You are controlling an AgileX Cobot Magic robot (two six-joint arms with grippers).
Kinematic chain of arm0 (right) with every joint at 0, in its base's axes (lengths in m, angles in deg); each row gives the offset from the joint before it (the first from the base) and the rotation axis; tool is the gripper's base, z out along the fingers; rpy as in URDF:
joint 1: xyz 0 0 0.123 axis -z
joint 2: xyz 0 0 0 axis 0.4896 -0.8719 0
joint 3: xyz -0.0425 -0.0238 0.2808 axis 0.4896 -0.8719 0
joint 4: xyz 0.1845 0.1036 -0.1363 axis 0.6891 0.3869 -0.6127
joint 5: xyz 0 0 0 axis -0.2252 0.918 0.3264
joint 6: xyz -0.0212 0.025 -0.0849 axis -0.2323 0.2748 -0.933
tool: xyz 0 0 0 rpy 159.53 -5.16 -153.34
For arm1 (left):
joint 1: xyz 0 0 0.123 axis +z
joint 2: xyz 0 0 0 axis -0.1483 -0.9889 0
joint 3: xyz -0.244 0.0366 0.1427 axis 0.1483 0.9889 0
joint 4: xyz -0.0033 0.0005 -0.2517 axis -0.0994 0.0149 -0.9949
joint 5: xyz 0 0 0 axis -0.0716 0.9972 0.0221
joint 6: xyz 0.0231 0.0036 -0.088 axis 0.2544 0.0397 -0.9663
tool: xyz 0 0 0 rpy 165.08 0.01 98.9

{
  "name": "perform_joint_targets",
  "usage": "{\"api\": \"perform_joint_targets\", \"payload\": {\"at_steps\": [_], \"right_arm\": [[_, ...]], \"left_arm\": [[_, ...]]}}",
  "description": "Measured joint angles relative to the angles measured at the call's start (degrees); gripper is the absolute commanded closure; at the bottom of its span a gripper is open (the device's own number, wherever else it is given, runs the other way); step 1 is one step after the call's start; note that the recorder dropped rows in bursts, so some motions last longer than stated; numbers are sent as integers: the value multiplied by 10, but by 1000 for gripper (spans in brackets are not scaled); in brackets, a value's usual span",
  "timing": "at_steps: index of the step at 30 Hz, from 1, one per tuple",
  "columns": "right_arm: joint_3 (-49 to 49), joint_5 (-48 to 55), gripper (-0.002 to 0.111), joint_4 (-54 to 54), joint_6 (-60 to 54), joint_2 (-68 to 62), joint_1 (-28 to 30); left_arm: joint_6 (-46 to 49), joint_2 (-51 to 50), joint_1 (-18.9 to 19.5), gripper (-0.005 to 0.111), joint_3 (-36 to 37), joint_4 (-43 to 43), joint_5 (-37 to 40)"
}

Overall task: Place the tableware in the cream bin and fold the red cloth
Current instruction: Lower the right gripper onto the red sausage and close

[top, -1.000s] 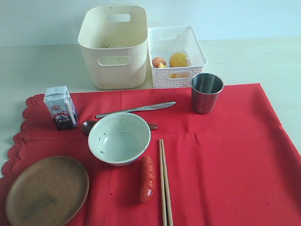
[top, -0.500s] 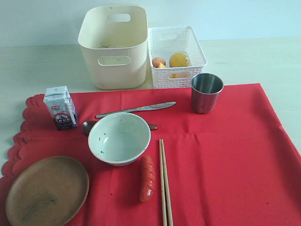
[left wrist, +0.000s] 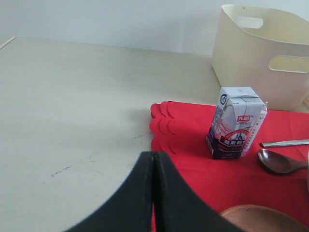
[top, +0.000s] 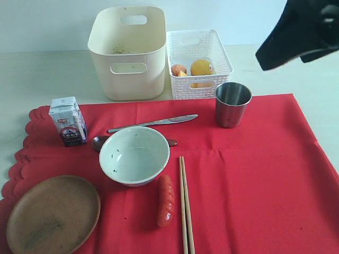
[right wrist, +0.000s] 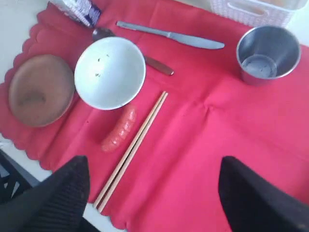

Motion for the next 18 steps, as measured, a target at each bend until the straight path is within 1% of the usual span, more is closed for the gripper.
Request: {"api": "perform_joint_targets", "payload": {"at_steps": [8,14,18], "right_arm": [[-70,-2,38,2,0,19,-87],[-115,-37,38,2,17,19,-144],[-126,-61,38,2,22,14,-184]], "left_arm": [[0,0,0,107,0,0,0],[0,0,0,107,0,0,0],[0,0,0,107,0,0,0]]}}
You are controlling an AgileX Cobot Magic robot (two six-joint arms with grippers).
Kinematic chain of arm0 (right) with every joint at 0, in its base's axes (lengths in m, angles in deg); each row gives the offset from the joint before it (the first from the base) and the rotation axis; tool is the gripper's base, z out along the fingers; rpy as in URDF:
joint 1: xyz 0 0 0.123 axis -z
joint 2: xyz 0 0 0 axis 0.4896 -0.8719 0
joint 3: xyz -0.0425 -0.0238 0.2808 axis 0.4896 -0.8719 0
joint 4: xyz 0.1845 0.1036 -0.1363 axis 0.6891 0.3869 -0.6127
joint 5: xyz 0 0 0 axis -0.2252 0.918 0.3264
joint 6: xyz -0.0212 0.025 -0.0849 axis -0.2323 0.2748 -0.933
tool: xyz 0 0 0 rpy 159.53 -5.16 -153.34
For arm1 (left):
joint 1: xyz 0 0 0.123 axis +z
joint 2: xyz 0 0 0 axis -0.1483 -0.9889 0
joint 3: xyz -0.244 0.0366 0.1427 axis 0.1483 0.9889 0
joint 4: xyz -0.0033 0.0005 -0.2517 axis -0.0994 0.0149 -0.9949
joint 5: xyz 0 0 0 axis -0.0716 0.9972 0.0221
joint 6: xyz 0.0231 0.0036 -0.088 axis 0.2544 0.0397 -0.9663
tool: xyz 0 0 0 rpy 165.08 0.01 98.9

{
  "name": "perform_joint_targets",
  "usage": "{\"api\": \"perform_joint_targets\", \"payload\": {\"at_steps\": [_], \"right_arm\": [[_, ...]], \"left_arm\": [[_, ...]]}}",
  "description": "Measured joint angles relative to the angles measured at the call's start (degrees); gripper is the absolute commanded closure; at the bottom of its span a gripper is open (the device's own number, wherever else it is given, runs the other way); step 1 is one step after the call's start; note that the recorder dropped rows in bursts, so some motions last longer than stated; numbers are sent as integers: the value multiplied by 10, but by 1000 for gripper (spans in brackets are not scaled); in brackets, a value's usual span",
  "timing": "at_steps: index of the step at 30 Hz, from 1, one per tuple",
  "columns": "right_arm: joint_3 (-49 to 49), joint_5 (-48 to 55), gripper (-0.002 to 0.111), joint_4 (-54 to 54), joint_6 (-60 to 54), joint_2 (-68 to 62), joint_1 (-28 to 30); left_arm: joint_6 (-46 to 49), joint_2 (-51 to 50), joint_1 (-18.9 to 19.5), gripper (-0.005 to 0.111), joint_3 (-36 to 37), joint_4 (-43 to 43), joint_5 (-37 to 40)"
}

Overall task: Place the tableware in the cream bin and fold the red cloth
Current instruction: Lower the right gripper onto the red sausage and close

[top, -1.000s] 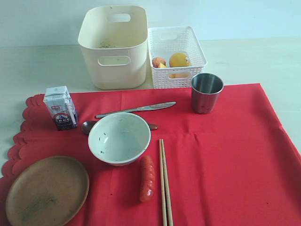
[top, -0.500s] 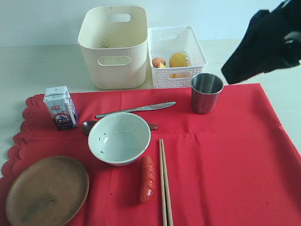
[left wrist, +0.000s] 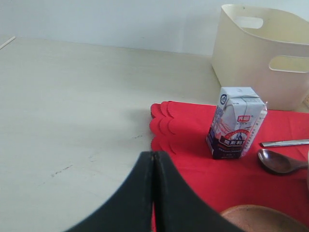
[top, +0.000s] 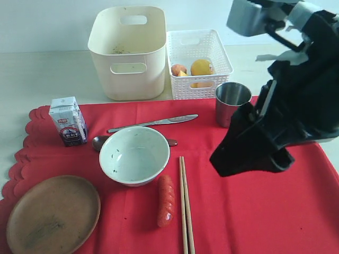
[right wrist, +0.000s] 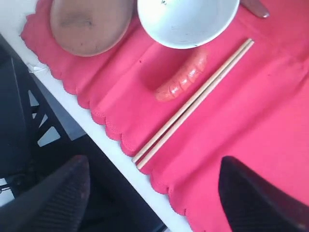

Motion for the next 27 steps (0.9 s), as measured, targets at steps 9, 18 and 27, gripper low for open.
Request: {"api": "perform_joint_targets", "payload": {"at_steps": [9,18,27], "right_arm": [[0,-24,38,0,2,-61,-87],[0,-88,38,-2,37,-161,-130],[0,-133,38,-47,87,-246,-130]], "left_arm": [[0,0,0,107,0,0,0],[0,0,0,107,0,0,0],[0,0,0,107,0,0,0]]}}
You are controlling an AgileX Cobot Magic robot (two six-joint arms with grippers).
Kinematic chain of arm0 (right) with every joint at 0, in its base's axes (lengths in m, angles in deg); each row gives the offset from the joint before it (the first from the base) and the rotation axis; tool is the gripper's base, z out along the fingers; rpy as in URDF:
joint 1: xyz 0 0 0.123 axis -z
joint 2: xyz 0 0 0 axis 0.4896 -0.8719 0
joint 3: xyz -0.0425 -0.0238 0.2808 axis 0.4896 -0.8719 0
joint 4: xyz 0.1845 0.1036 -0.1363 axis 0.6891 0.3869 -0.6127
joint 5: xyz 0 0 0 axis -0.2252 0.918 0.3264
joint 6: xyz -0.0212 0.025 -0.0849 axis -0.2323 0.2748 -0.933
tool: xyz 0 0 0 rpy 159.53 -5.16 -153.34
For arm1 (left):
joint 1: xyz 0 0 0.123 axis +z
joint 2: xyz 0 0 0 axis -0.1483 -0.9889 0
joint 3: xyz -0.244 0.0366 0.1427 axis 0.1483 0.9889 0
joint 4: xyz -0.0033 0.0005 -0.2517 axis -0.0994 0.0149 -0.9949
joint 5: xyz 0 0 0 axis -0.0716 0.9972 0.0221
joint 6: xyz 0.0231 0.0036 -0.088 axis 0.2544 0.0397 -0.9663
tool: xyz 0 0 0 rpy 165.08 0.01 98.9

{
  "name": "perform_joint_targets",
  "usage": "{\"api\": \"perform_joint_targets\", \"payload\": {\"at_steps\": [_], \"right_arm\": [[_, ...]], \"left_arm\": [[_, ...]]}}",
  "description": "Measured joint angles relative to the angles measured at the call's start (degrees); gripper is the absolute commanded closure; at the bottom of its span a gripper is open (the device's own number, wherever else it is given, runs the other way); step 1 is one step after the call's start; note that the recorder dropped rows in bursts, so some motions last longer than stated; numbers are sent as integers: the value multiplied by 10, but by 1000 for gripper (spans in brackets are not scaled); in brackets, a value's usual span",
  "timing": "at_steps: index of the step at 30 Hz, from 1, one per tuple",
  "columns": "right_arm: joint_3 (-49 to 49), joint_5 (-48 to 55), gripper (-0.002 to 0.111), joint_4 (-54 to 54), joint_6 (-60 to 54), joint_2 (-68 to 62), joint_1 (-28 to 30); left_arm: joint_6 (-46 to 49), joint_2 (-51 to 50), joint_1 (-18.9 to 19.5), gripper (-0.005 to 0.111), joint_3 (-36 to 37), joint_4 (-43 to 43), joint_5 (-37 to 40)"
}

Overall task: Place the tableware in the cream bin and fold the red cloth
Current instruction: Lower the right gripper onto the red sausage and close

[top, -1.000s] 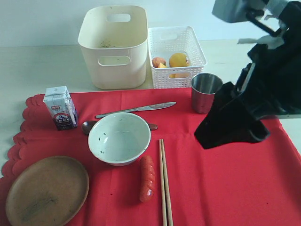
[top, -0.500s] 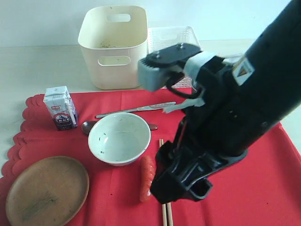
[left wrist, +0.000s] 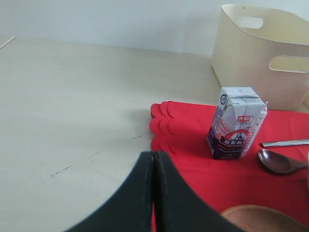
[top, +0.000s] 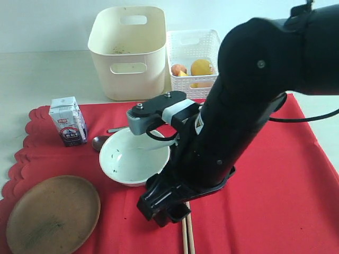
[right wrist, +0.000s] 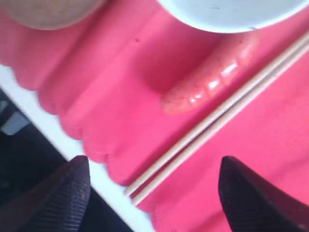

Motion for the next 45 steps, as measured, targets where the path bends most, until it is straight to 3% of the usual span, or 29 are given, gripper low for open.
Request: {"api": "perform_joint_targets", "payload": {"at_steps": [10,45], "right_arm": [[54,-10,38,-81,75,-85,0],[105,-25,42,-82,95,-209,-1]], "left_arm": [[0,0,0,107,0,0,0],[0,0,0,107,0,0,0]]}}
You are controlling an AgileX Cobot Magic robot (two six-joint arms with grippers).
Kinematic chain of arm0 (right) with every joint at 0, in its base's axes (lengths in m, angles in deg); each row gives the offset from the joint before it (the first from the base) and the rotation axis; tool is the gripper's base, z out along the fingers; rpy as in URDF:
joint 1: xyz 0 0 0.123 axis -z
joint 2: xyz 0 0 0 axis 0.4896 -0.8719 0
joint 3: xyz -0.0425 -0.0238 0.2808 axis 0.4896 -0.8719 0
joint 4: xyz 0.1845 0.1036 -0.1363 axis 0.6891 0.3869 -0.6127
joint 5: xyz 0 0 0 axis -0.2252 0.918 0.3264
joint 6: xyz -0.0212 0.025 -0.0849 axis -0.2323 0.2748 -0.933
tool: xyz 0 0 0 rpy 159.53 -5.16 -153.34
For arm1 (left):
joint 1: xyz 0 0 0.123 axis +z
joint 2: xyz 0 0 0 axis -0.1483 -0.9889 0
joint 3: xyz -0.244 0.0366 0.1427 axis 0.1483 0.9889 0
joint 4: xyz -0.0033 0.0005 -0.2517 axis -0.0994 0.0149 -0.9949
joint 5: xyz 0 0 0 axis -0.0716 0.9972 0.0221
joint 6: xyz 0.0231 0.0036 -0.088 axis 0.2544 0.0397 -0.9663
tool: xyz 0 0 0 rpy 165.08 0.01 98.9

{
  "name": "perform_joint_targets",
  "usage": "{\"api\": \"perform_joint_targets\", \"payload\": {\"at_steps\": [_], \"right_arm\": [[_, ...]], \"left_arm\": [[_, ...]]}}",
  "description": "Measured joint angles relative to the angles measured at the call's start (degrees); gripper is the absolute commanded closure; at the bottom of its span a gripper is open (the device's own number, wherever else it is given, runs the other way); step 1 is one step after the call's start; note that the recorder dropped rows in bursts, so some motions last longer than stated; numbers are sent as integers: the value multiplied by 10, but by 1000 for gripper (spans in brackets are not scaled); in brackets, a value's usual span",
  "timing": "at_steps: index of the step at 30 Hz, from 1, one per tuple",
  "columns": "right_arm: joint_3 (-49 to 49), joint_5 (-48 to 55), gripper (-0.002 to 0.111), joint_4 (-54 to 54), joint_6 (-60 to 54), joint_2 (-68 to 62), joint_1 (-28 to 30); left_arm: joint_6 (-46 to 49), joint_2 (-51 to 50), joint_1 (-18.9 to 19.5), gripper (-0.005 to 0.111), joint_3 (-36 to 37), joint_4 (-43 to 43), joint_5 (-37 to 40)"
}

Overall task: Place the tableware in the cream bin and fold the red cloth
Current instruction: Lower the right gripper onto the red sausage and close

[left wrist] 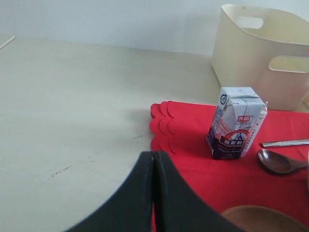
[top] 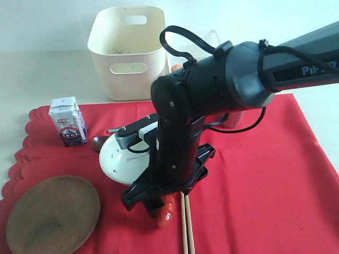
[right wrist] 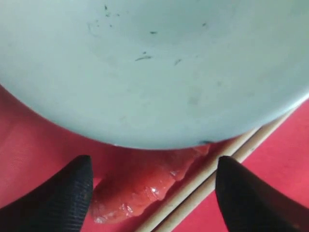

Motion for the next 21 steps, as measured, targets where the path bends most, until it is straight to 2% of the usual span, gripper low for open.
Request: {"api": "perform_joint_targets", "payload": {"at_steps": [3,8,13,19,21], "right_arm": [[0,0,50,0,0,-3,0],[0,0,73,0,0,-3,0],[0,8,90,0,0,-3,0],[1,33,102,0,0,-3,0],[2,39,102,0,1,-3,0]], "left_arm": [[0,0,0,107,0,0,0],[0,0,0,107,0,0,0],[0,0,0,107,0,0,0],[0,0,0,107,0,0,0],[0,0,0,107,0,0,0]]}}
